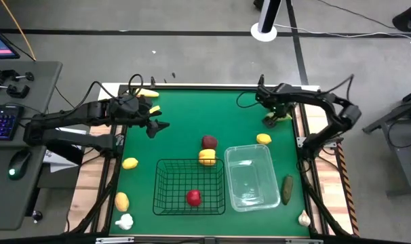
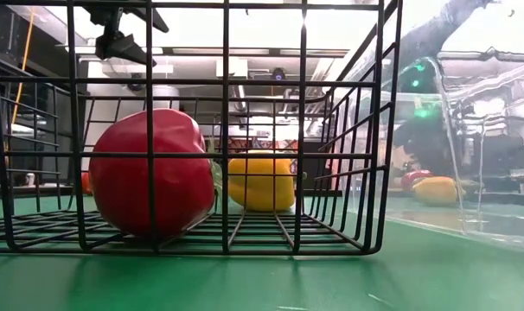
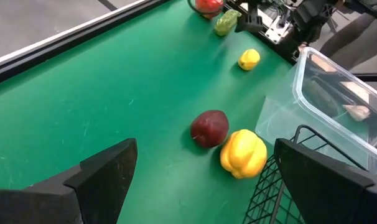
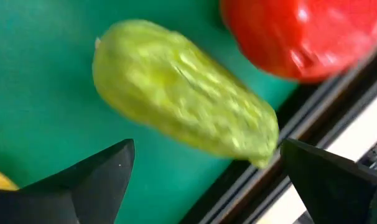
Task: Sort produce into baskets
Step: Put the cucumber into the transparent bin
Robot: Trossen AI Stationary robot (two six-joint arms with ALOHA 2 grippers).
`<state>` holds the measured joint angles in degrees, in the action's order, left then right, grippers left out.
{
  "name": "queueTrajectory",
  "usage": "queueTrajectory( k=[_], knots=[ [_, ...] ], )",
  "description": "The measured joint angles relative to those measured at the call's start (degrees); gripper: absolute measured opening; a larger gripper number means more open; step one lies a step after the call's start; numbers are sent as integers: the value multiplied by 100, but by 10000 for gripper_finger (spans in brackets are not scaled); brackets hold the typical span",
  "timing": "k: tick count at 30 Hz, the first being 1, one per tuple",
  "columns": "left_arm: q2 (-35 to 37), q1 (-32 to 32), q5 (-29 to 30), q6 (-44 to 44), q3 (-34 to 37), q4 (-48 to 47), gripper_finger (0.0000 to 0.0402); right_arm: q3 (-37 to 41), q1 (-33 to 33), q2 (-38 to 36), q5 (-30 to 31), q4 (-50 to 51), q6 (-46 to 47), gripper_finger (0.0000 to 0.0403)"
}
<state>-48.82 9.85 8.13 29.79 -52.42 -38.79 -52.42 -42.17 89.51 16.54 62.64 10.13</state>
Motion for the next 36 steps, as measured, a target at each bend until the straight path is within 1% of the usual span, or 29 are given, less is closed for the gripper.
queueTrajectory(
  k=[6, 14, 24, 34, 36],
  knots=[
    [-2, 0, 74, 163, 0, 1, 367, 0, 4, 527, 297, -392, -320, 397],
    [-2, 0, 166, 302, 0, 2, 367, -44, 7, 1053, 270, -544, -887, 397],
    [-2, 0, 500, 454, 1, 4, 367, -11, 15, 990, 487, -685, -947, 397],
    [-2, 0, 513, 454, 2, 4, 367, -11, 0, 995, 238, -662, -995, 397],
    [-2, 0, 512, 455, 2, 4, 367, -11, 0, 995, 306, -660, -902, 397]
  ],
)
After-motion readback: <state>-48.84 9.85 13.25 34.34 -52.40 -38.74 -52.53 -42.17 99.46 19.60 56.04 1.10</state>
